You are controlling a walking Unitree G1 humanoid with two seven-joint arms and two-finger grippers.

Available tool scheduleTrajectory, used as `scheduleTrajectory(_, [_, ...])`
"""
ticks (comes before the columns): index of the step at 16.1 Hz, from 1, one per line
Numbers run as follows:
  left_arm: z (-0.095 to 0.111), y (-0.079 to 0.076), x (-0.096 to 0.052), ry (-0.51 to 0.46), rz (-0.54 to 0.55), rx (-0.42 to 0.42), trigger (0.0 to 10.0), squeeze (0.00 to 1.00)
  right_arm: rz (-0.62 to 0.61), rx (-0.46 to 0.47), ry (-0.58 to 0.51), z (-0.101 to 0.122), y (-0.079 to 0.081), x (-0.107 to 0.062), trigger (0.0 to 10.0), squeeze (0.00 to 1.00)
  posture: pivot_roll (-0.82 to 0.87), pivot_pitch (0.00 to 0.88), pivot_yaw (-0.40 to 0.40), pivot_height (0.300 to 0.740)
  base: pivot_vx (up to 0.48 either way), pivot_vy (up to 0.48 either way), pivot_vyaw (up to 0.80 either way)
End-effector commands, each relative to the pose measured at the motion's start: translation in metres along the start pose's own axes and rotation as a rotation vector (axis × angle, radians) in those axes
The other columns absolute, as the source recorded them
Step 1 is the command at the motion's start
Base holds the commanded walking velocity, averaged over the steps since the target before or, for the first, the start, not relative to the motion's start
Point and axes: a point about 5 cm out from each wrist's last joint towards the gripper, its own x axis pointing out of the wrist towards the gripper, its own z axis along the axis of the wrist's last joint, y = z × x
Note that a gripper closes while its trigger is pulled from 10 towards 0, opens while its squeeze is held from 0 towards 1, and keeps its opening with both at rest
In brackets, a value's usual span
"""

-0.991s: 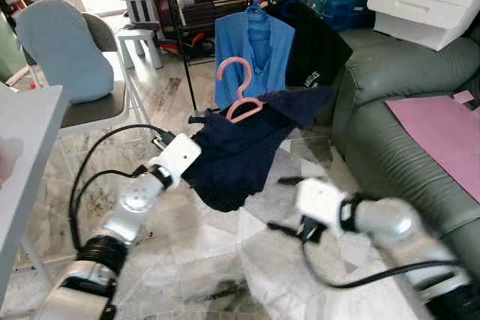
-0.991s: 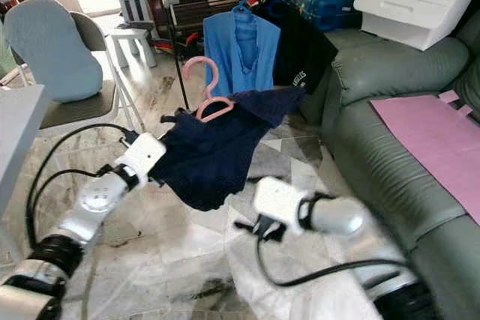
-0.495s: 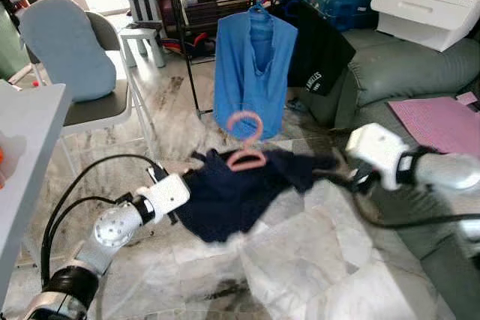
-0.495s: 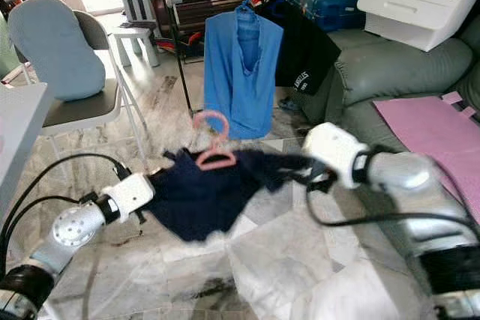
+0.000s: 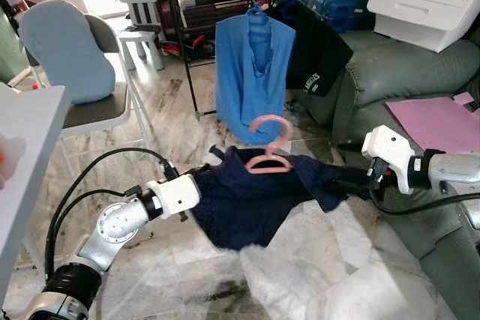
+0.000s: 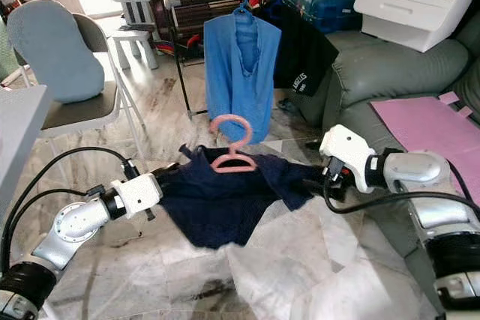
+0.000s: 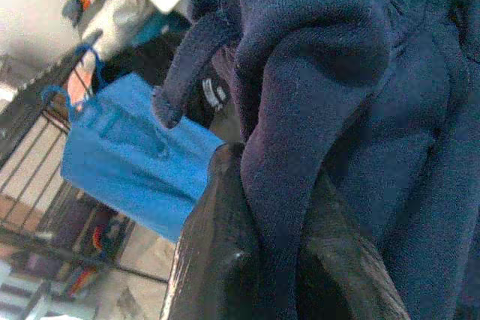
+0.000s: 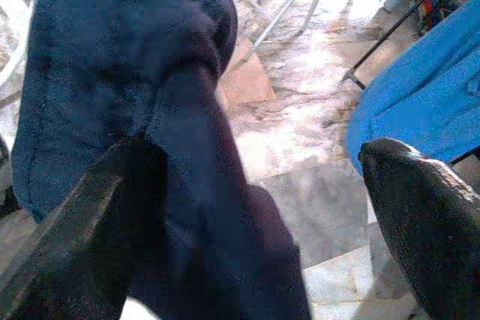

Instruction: Hang hanger

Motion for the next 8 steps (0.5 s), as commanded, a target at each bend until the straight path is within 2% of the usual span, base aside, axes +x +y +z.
scheduleTrajectory(1, [0.011, 0.003, 0.003, -0.072, 0.013, 0.013, 0.0, 0.00, 0.027, -0.029, -0.001, 0.005, -0.003, 0.002, 10.0, 0.31, -0.14, 0.019, 0.069, 0.740, 0.000, 0.000, 0.00])
scheduleTrajectory(2, [0.014, 0.002, 0.006, -0.085, 0.003, 0.012, 0.0, 0.00, 0.045, -0.023, -0.010, 0.005, -0.003, 0.004, 10.0, 0.24, -0.14, 0.018, 0.068, 0.740, 0.000, 0.000, 0.00])
scheduleTrajectory(3, [0.016, 0.000, 0.008, -0.093, -0.004, 0.011, 0.0, 0.00, 0.076, -0.018, -0.020, 0.007, -0.002, 0.008, 3.3, 0.16, -0.14, 0.018, 0.069, 0.740, 0.000, 0.000, 0.00])
scheduleTrajectory(4, [0.017, -0.001, 0.010, -0.099, -0.010, 0.010, 0.0, 0.00, 0.101, -0.025, -0.027, 0.010, -0.002, 0.011, 2.3, 0.14, -0.14, 0.018, 0.069, 0.740, 0.000, 0.000, 0.00])
scheduleTrajectory(5, [0.018, -0.003, 0.012, -0.101, -0.013, 0.009, 0.0, 0.00, 0.140, -0.023, -0.037, 0.013, -0.001, 0.014, 0.0, 0.00, -0.14, 0.017, 0.066, 0.740, 0.000, 0.000, 0.00])
scheduleTrajectory(8, [0.018, -0.004, 0.012, -0.099, -0.013, 0.004, 0.0, 0.00, 0.214, -0.019, -0.026, 0.013, 0.002, 0.017, 0.0, 0.00, -0.14, 0.016, 0.062, 0.740, 0.000, 0.000, 0.00])
